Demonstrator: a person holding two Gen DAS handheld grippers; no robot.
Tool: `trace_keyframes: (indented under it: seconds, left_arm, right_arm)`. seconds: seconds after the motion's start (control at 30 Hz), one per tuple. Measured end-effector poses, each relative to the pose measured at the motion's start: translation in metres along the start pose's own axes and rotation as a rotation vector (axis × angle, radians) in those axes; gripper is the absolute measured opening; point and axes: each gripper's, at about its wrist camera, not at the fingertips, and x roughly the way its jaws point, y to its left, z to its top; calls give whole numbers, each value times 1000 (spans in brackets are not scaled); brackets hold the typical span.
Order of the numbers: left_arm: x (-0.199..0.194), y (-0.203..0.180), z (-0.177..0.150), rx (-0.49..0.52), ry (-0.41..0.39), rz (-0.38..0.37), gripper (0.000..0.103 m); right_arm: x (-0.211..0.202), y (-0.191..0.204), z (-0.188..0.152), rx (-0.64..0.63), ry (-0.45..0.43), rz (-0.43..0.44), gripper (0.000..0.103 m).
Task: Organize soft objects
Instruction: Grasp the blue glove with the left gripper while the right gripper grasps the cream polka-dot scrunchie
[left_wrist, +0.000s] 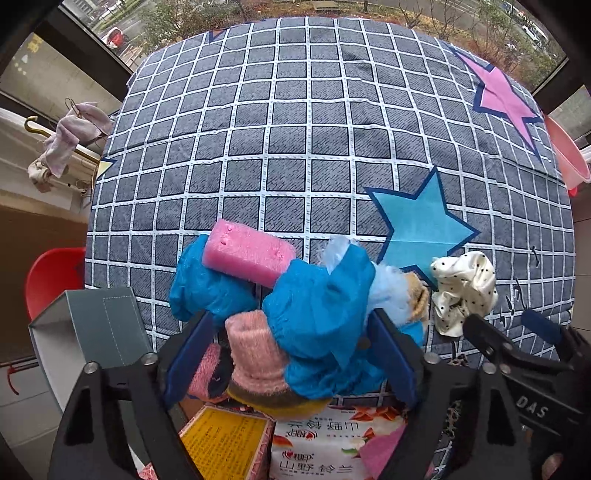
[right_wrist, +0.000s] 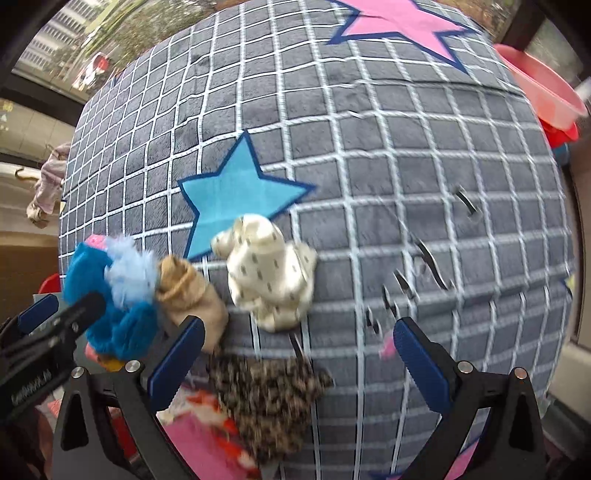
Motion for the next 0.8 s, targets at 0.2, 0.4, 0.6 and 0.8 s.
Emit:
trace_keyframes:
  seconds: [0.2, 0.4, 0.6, 0.8]
  left_arm:
    - [14, 1, 5, -5, 52, -58, 38]
    - [-5, 14, 7, -44, -6, -144, 26]
    - [-35, 6, 1, 26, -93, -152, 26]
    - [-55, -13, -6, 95, -134, -161, 26]
  right_arm:
    - [30, 11, 16, -59, 42, 6, 63]
    - [35, 14, 15, -73, 50, 45, 27]
    - [16, 4, 14, -42, 23, 91, 25]
    - [-13, -12, 9, -20, 3, 101, 25]
